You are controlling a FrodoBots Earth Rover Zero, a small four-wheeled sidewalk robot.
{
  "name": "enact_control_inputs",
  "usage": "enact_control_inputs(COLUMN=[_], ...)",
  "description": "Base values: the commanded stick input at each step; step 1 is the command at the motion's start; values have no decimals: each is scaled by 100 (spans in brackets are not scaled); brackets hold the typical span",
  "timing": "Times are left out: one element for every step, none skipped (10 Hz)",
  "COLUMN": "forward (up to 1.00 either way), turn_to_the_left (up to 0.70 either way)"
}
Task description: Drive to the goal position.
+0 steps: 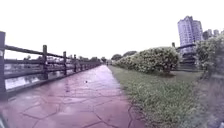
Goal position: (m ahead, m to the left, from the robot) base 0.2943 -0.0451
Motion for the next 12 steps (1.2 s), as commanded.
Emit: enact_control_inputs(forward=[100,100,100,100,100,100,100,100,100,100,100,100], turn_to_the_left=[0,0,0,0,0,0,0,17,37,2,8,17])
